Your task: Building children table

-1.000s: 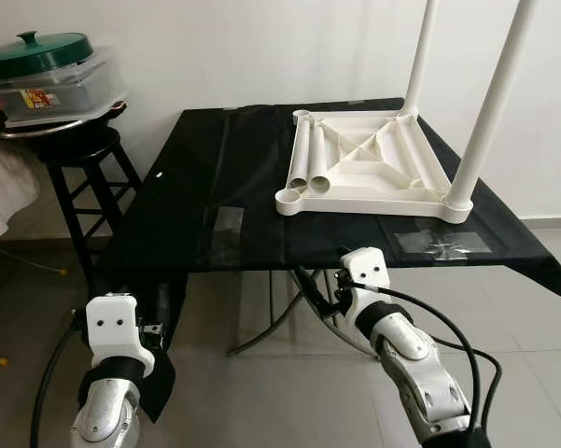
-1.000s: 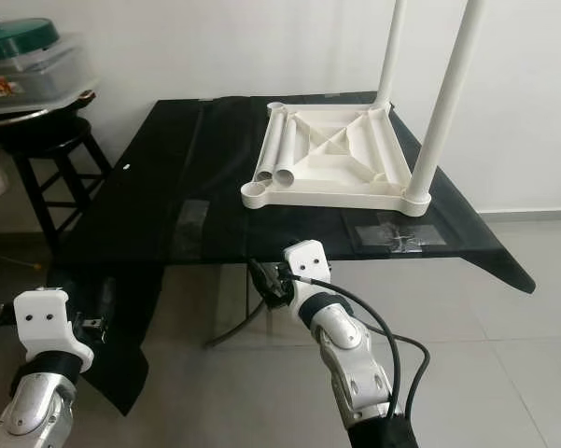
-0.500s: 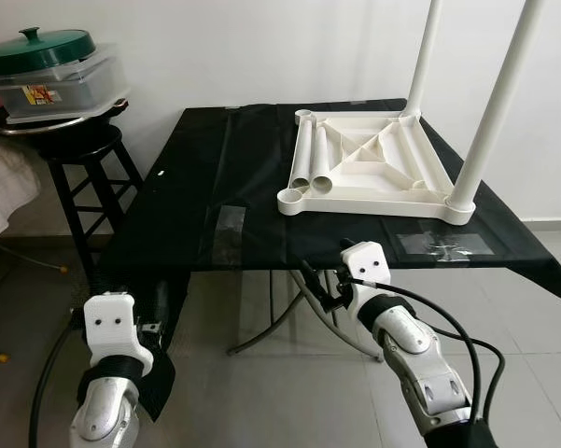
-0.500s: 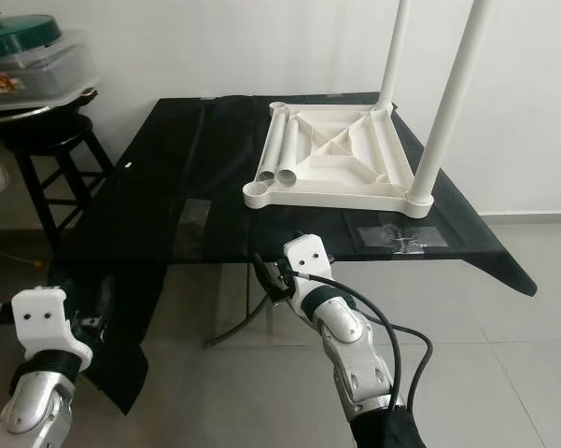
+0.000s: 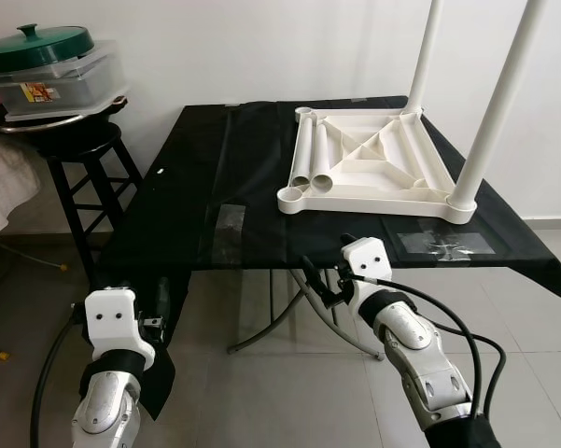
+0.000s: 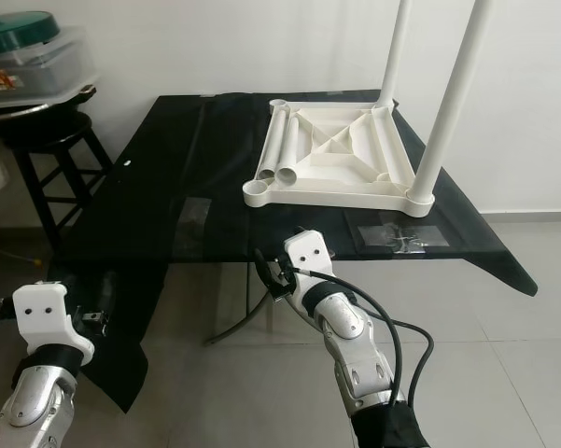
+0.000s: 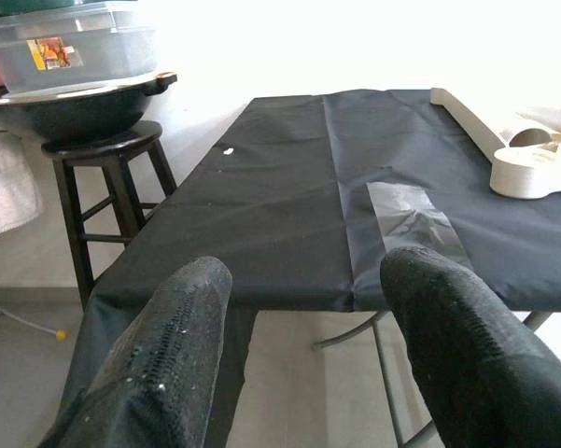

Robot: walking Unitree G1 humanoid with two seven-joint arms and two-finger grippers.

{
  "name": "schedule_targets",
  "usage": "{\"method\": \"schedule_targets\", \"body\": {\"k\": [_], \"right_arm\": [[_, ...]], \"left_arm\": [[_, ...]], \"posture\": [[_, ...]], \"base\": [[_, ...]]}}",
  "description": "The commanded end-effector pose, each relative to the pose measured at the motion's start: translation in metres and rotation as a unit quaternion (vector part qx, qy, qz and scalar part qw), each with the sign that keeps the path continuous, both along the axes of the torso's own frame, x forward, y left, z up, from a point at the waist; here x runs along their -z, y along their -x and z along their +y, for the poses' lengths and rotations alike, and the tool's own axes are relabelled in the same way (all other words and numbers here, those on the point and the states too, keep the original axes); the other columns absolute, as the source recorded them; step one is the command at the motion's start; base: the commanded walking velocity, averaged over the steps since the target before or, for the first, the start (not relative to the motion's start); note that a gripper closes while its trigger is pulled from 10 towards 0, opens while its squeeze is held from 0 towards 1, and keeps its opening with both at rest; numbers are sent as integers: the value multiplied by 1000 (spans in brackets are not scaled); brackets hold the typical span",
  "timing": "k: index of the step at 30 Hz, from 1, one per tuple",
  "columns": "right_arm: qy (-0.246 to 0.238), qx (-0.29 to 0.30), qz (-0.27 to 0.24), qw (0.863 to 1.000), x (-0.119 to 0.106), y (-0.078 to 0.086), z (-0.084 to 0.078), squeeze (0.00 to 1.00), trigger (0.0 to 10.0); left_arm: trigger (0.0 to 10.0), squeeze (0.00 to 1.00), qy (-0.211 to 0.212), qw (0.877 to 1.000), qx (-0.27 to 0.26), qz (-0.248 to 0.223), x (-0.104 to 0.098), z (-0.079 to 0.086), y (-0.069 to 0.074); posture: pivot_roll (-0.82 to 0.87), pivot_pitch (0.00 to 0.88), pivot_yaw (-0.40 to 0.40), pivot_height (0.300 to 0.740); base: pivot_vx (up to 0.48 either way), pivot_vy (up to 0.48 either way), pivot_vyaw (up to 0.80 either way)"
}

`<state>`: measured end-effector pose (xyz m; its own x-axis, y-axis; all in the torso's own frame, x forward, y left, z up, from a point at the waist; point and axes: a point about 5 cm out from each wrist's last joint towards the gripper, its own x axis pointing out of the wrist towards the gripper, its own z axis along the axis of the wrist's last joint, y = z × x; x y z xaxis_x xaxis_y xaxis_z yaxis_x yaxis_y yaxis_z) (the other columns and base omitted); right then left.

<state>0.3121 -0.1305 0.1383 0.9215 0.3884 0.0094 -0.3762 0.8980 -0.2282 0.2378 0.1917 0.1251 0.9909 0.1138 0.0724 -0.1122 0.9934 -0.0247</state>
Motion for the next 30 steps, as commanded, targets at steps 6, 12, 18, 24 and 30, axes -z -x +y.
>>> {"method": "schedule_targets", "body": {"k": [6, 12, 18, 24, 30], "right_arm": [[-3, -3, 0, 1000, 0, -1, 1, 0, 10000], [-2, -5, -1, 1000, 0, -1, 1, 0, 10000], [-4, -5, 1, 1000, 0, -1, 1, 0, 10000], [-5, -6, 0, 1000, 0, -1, 1, 0, 10000], [-7, -4, 1, 1000, 0, -1, 0, 0, 10000]], "left_arm": [[10000, 0, 0, 1000, -7, 12, 5, 6, 2], [10000, 0, -1, 1000, -1, 11, 4, 4, -2], [10000, 0, 1, 1000, -3, 13, 5, 6, 0], [10000, 0, 3, 1000, -1, 12, 4, 5, -2], [10000, 0, 4, 1000, -3, 12, 4, 5, -1]], "posture": [[4, 41, 30, 740], [-4, 41, 30, 740], [-2, 44, 30, 740], [-3, 45, 31, 740], [-4, 44, 33, 740]], "base": [[0, 0, 0], [0, 0, 0], [0, 0, 0], [0, 0, 0], [0, 0, 0]]}}
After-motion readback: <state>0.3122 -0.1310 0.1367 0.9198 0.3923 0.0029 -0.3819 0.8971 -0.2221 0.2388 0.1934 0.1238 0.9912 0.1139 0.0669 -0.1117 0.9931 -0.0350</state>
